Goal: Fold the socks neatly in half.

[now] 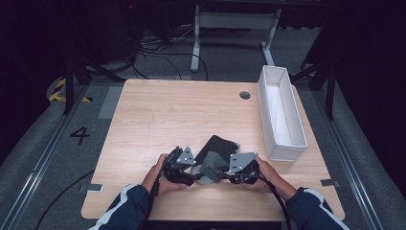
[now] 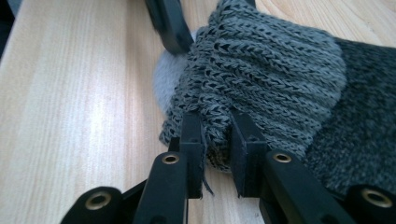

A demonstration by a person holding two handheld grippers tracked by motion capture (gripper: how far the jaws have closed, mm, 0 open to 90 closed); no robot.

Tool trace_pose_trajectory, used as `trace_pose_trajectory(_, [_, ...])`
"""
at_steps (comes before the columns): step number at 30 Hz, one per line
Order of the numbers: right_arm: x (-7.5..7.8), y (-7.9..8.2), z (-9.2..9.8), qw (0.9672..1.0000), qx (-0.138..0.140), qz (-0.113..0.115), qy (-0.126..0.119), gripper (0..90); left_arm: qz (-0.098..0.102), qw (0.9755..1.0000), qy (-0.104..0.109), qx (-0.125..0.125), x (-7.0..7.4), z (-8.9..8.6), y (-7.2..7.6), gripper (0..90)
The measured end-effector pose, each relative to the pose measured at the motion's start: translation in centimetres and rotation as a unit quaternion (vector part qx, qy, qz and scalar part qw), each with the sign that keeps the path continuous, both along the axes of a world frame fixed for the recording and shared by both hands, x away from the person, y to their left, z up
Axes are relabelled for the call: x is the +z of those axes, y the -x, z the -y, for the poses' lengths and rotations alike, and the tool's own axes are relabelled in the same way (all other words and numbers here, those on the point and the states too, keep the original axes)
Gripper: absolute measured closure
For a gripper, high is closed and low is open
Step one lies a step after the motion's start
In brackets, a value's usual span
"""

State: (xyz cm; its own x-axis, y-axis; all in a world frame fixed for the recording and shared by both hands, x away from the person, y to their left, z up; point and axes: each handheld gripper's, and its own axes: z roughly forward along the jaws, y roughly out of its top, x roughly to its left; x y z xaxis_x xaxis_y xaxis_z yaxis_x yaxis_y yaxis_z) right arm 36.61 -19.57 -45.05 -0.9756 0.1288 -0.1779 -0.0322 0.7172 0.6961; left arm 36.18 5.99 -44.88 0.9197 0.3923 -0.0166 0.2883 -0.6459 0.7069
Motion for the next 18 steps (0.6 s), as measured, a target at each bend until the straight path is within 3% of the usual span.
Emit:
trace_pose_trajectory(3, [0.0,0.2,-0.3,0.9999,0.001,0.012,0.009,76.8,0.011,0.9998,0.013,0.003,1.0,-0.3,0.2,38.7])
trace_pose_trajectory(5, [0.1,0.3,-0.3,0.9998,0.004,0.018,0.009,75.8,0.02,0.9993,0.027,0.019,1.6,-0.4,0.1,39.2])
trace_pose_trajectory(9, [0.6,0.3,-0.2,0.9998,0.006,0.021,0.0,71.6,0.018,0.9996,0.009,0.019,1.7,-0.6,-0.2,40.0])
trace_pose_trajectory(12, [1.3,0.3,0.1,0.9996,-0.001,0.02,-0.019,59.8,0.006,0.9996,0.014,0.023,1.9,-2.1,-0.3,38.3])
trace_pose_trajectory(13, [1.3,0.3,0.1,0.9996,-0.001,0.02,-0.019,59.8,0.006,0.9996,0.014,0.023,1.9,-2.1,-0.3,37.9])
trace_pose_trajectory(15, [1.8,0.2,0.4,0.9992,-0.013,0.018,-0.034,54.2,-0.01,0.9999,0.002,0.01,1.8,-3.3,-0.3,37.8])
trace_pose_trajectory(17, [2.2,0.1,0.7,0.9982,-0.024,0.012,-0.053,49.2,-0.029,0.9995,0.004,0.008,1.0,-4.1,-0.4,39.7])
trace_pose_trajectory(18, [2.4,0.1,0.8,0.9977,-0.028,0.009,-0.06,46.9,-0.044,0.999,-0.006,0.008,0.3,-4.3,-0.6,39.7])
